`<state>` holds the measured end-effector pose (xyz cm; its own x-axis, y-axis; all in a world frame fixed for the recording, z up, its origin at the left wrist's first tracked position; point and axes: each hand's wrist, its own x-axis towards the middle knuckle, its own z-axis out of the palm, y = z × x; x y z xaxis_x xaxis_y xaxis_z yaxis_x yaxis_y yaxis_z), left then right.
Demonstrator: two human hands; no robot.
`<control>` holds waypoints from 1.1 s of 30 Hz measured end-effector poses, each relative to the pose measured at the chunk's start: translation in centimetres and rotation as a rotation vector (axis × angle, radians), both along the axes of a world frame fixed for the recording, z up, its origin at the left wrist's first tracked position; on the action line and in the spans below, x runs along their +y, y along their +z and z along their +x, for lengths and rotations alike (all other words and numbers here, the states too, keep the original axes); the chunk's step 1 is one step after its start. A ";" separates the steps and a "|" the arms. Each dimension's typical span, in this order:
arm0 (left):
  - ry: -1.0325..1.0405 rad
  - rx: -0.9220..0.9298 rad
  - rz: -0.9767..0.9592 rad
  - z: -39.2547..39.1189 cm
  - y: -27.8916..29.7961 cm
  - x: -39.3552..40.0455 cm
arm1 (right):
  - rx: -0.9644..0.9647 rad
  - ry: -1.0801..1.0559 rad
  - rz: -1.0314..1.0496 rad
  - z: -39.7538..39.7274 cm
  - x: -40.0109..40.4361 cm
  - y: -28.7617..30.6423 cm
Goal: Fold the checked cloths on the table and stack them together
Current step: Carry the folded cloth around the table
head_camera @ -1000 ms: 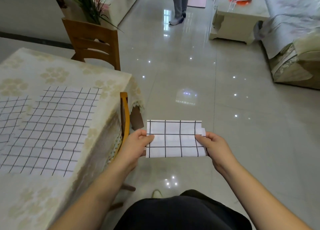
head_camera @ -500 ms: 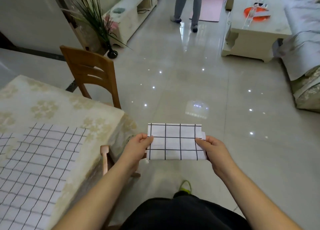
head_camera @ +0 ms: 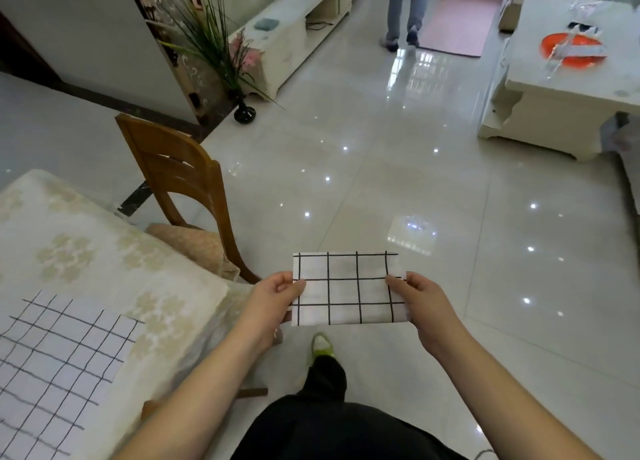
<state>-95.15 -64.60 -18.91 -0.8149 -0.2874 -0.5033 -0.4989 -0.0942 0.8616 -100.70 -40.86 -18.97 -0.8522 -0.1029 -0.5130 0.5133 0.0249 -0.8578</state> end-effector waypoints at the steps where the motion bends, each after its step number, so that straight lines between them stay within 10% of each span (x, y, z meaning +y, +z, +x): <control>1: 0.017 -0.002 0.001 -1.4 -0.5 -0.6 | 0.000 0.007 0.010 -1.6 -0.5 -0.2; 33: 0.329 -0.039 0.018 -42.6 2.0 -21.6 | 0.077 0.492 0.064 -54.1 -25.2 0.9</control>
<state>-137.77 -86.22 -16.95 -0.6600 -0.5224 -0.5399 -0.4721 -0.2706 0.8390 -154.78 -66.05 -18.05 -0.7466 -0.4721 -0.4688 0.3627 0.3019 -0.8816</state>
